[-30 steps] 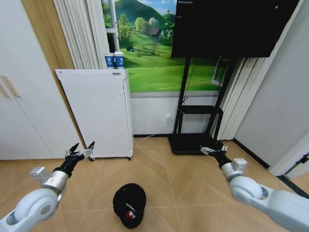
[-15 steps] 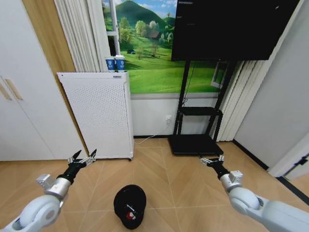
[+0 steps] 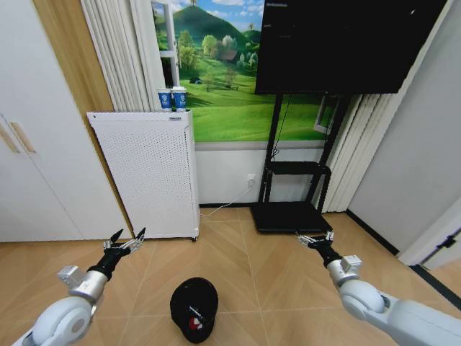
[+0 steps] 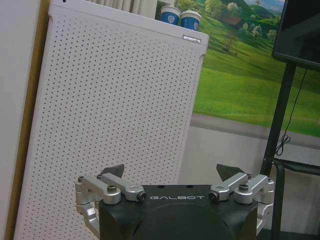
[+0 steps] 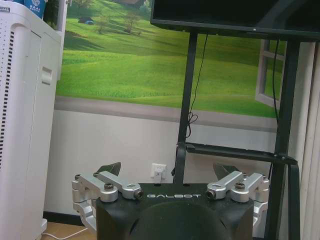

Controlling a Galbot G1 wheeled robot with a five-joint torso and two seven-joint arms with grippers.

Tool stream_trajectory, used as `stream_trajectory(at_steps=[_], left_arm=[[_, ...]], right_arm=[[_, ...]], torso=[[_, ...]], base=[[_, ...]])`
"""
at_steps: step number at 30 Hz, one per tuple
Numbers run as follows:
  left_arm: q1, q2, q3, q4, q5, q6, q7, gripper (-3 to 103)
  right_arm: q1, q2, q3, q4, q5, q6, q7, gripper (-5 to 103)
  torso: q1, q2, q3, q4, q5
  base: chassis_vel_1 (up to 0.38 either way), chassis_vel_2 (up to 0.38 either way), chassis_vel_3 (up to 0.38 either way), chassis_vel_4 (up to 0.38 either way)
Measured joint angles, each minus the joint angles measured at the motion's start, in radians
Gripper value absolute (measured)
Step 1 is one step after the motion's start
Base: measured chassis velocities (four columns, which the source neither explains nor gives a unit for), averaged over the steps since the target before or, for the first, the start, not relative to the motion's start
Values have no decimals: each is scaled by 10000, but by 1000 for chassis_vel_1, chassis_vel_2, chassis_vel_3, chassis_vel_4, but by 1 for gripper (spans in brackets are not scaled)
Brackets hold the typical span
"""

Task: Pick up the trash bin and place the garbage on the floor into it.

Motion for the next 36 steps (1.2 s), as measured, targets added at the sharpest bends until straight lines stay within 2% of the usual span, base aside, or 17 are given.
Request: stream_trajectory(at_steps=[4, 36], left_arm=[[28, -15, -5, -4, -35, -2, 20, 100], [13, -91, 120, 33, -149, -4, 49, 100]], right_arm=[[3, 46, 15, 64, 18, -15, 76, 100], [41, 64, 13, 47, -302, 159, 119, 100]], torso=[[102, 266, 165, 0, 0], [633, 1594, 961, 1, 0]], base=[[0, 0, 0, 0], [0, 0, 0, 0]])
